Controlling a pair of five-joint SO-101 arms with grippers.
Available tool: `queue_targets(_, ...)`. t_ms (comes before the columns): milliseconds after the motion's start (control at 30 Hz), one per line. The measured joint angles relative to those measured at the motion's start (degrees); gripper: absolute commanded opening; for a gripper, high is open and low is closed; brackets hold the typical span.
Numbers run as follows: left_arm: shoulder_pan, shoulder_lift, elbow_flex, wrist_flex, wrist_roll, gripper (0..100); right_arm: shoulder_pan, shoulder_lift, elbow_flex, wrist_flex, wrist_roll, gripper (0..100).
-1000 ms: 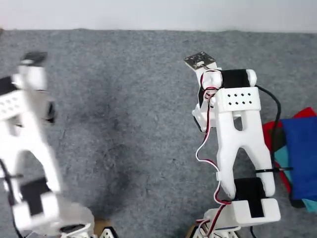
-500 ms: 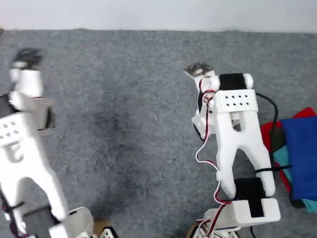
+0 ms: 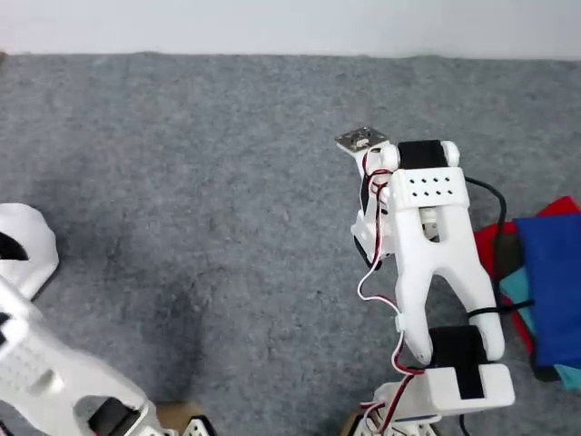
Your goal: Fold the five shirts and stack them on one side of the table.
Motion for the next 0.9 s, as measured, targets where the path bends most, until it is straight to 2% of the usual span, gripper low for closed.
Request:
queue_targets(100,0.0,10.2,-10.1,0.3,0.0,25,0.0,0.0,0.0,0.0,0.0,30.3)
queue_targets(267,-0.1,25.8,-21.5,0.3,-5.4,2,0.0,0.0,0.0,0.0,0.0,30.3)
queue_targets(367,0.8,29.0,-24.0,0.6,-10.1,1,0.0,0.0,0.0,0.0,0.0,30.3)
queue_targets(467,1.2,28.5,-23.6,0.6,-10.4,1,0.0,0.0,0.0,0.0,0.0,30.3)
queue_targets(700,6.2,15.6,-9.8,0.4,-10.4,1,0.0,0.0,0.0,-0.4,0.0,30.3)
queue_targets(800,12.6,6.0,-0.3,0.4,-10.4,1,0.0,0.0,0.0,-0.4,0.0,30.3)
queue_targets(900,21.9,-5.1,11.3,0.4,-10.4,1,0.0,0.0,0.0,-0.4,0.0,30.3)
